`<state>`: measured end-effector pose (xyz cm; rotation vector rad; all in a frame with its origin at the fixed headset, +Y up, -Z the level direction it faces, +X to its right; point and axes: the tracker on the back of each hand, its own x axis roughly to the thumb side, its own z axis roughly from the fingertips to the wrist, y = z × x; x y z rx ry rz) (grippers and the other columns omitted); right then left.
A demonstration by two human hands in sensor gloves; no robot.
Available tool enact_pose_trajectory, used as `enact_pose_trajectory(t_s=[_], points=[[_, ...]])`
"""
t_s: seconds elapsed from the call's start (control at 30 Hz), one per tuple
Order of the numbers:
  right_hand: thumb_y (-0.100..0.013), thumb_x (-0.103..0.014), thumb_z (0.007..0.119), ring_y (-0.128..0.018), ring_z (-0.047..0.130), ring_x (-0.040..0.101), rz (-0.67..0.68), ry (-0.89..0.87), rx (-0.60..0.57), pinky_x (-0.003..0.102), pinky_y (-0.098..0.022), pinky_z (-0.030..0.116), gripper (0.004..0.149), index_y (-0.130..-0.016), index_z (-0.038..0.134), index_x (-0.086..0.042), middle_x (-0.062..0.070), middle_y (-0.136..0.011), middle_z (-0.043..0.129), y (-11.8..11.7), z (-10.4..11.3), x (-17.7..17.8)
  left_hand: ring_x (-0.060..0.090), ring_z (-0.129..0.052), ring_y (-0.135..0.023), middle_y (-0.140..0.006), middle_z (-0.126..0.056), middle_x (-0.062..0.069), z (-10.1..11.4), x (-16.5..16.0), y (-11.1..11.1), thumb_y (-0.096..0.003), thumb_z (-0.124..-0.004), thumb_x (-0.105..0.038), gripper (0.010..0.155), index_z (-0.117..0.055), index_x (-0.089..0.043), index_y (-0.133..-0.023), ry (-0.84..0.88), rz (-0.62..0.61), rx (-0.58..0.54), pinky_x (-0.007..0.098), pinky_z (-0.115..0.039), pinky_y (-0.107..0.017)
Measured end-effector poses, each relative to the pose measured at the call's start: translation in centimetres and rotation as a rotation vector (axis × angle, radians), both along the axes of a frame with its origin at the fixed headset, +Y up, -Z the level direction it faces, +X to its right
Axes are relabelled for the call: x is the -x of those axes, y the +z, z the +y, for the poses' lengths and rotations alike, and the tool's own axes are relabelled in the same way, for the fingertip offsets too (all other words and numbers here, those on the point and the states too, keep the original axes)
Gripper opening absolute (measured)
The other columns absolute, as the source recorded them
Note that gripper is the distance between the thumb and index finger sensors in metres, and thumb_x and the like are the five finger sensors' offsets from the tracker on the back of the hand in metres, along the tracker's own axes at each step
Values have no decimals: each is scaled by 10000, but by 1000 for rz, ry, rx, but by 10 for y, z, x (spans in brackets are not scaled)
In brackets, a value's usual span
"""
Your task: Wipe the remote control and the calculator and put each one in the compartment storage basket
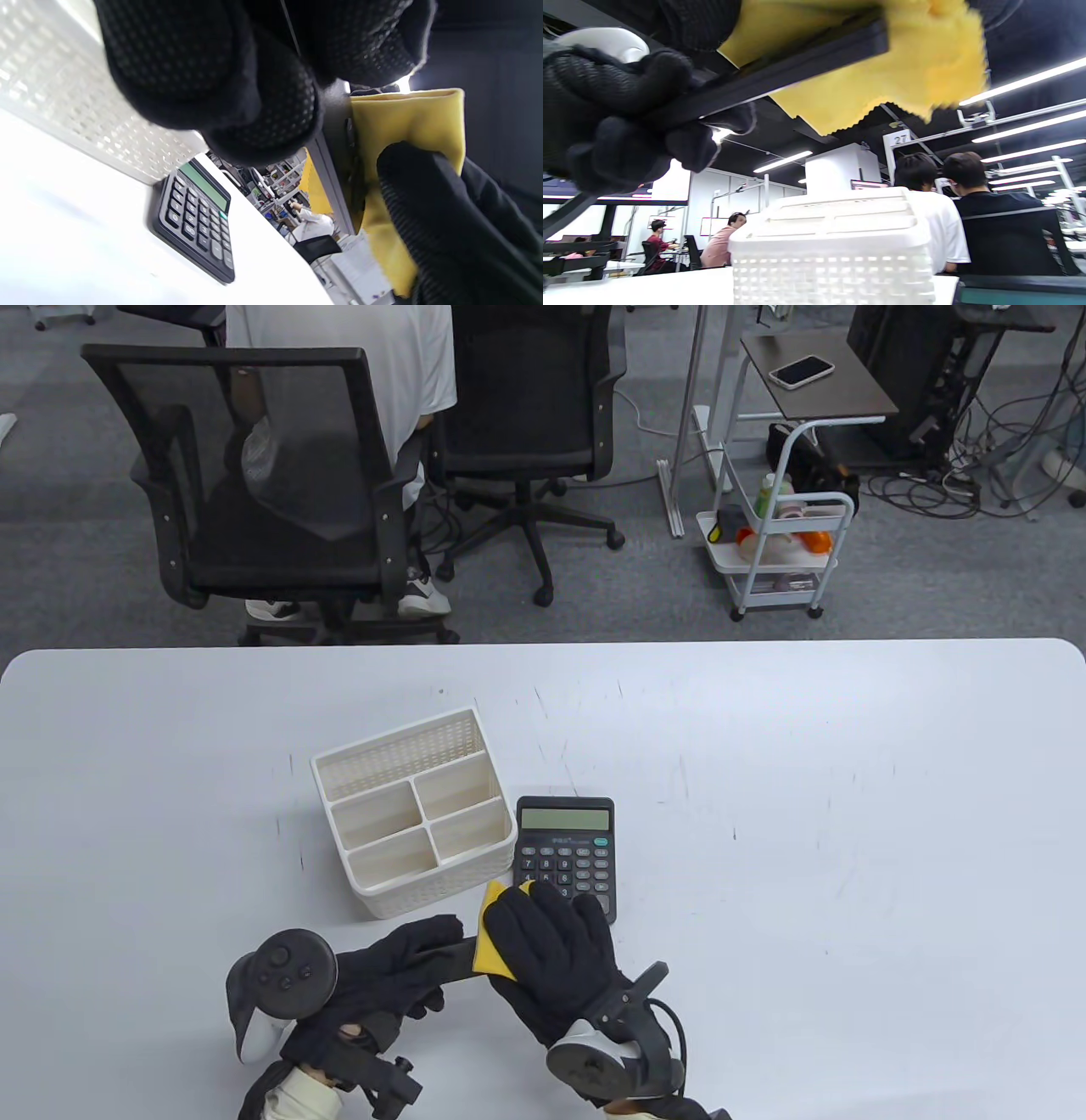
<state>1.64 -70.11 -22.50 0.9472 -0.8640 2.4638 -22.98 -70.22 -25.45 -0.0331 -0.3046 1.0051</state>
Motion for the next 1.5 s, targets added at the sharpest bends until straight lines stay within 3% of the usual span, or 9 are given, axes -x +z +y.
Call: enact_pose_trajectory(t_s=[0.2,0.33,0.4,0.6,0.8,1.23,1.4,1.5], points=[[-582,-393,685,-1050,499,443,56,144,-78,733,-648,435,573,-1095,605,-149,124,-1153,599,8,-2,15,80,-1139,-351,-671,-1064,97,-7,8,-2,-509,-784,-402,465,-834,-212,-930,195,35,87,251,-1003,-222],[-588,-346,704,-1076,347,431,22,201,-45,732,-654,375,658,-1143,406,-159,153,-1201,396,6,-6,18,70,-1139,-336,-663,-1067,102,-7,10,-3,-526,-776,-416,465,-827,-202,-936,255,-24,112,244,-1003,-215],[-589,-313,702,-1068,307,448,-1,204,-38,708,-657,415,661,-1143,364,-184,175,-1197,323,4,-6,17,62,-1141,-340,-676,-1058,108,-7,10,-3,-531,-773,-412,468,-813,-196,-945,264,-37,122,234,-1008,-217],[-580,-222,716,-1040,493,430,-15,139,-100,631,-655,563,575,-1110,511,-135,160,-1154,548,3,2,10,76,-1149,-334,-668,-1062,140,-3,12,-2,-535,-780,-385,437,-832,-212,-934,329,-1,115,231,-1015,-209],[-581,-225,715,-1007,579,435,-52,203,-207,595,-651,605,555,-1097,552,-102,172,-1126,615,5,5,4,74,-1143,-353,-677,-1057,133,-2,15,-2,-539,-772,-388,437,-825,-218,-938,319,13,90,231,-1012,-217],[-578,-211,719,-967,641,461,-177,84,-78,593,-640,622,537,-1082,611,-61,209,-1097,669,-4,6,-11,75,-1138,-352,-689,-1051,122,-3,18,-1,-540,-768,-391,448,-809,-213,-949,301,17,108,234,-1006,-221],[-583,-217,703,-1020,544,460,-58,46,4,638,-654,569,538,-1090,589,-74,197,-1132,600,-2,1,-3,71,-1136,-351,-689,-1048,128,-3,13,1,-539,-767,-387,448,-810,-205,-946,282,26,106,233,-1005,-220],[-584,-218,701,-1030,527,451,-19,69,-16,635,-656,569,536,-1089,593,-76,185,-1134,604,1,2,3,74,-1135,-352,-689,-1046,131,-4,12,0,-541,-766,-385,448,-806,-202,-949,282,20,109,234,-1004,-221]])
